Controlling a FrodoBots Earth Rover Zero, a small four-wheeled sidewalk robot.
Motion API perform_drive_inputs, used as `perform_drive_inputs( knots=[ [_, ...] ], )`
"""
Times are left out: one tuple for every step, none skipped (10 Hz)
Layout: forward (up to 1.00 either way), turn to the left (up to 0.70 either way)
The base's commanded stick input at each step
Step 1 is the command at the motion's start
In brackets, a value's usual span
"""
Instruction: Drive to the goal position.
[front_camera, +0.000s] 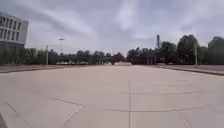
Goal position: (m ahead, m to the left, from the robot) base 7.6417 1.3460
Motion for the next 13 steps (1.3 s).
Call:
perform_drive_inputs(
  knots=[
    [1.0, 0.0],
    [1.0, 0.0],
    [1.0, 0.0],
    [1.0, 0.0],
    [1.0, 0.0],
    [1.0, 0.0],
    [1.0, 0.0],
    [1.0, 0.0],
    [1.0, 0.02],
    [1.0, 0.24],
    [1.0, 0.3],
    [1.0, 0.2],
    [1.0, 0.1]
  ],
)
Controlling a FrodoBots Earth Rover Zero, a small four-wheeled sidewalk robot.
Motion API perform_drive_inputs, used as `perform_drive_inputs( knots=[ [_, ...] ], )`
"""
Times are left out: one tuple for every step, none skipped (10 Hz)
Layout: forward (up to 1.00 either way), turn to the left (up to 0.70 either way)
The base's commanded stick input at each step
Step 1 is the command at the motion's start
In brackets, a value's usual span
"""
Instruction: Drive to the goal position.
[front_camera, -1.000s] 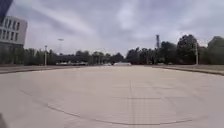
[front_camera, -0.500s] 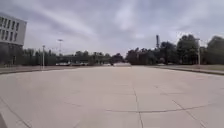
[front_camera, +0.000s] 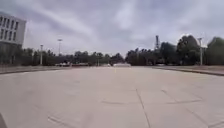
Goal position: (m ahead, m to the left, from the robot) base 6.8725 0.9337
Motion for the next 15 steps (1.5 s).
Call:
perform_drive_inputs(
  knots=[
    [1.0, 0.0],
    [1.0, 0.0],
    [1.0, 0.0],
    [1.0, 0.0],
    [1.0, 0.0],
    [1.0, 0.0],
    [1.0, -0.04],
    [1.0, -0.22],
    [1.0, -0.34],
    [1.0, -0.23],
    [1.0, -0.12],
    [1.0, -0.01],
    [1.0, 0.0],
    [1.0, 0.0],
    [1.0, 0.0]
  ],
)
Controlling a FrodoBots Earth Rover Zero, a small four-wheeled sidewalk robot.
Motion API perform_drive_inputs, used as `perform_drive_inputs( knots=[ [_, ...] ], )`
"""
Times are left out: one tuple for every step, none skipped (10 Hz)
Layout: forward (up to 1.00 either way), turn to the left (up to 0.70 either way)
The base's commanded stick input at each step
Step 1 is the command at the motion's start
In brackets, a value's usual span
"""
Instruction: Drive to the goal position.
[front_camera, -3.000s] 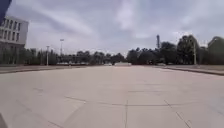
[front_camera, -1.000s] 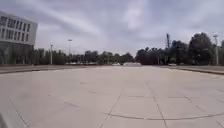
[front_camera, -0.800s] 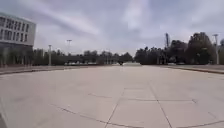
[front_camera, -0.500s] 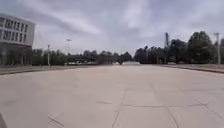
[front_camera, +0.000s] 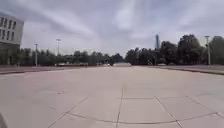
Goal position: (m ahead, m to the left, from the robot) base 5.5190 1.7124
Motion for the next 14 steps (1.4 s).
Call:
perform_drive_inputs(
  knots=[
    [1.0, 0.0],
    [1.0, 0.0],
    [1.0, 0.0],
    [1.0, 0.0],
    [1.0, 0.0],
    [1.0, 0.0],
    [1.0, 0.0],
    [1.0, 0.0],
    [1.0, 0.0],
    [1.0, 0.0],
    [1.0, 0.0],
    [1.0, 0.0],
    [1.0, 0.0],
    [1.0, 0.0]
  ],
)
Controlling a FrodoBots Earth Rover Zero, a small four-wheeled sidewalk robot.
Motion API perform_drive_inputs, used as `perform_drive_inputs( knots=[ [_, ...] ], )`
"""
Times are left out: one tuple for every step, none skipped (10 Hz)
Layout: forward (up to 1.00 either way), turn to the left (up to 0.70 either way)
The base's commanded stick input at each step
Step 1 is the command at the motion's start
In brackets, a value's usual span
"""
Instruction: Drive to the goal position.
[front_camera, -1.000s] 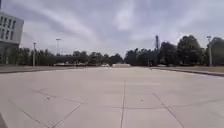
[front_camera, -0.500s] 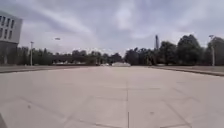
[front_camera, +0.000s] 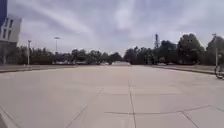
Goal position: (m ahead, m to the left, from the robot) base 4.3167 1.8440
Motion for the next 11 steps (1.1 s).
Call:
perform_drive_inputs(
  knots=[
    [1.0, 0.0],
    [1.0, 0.0],
    [1.0, 0.0],
    [1.0, 0.0],
    [1.0, 0.0],
    [1.0, 0.0],
    [1.0, 0.0],
    [1.0, 0.0],
    [1.0, 0.0],
    [1.0, 0.0],
    [1.0, 0.0]
  ],
)
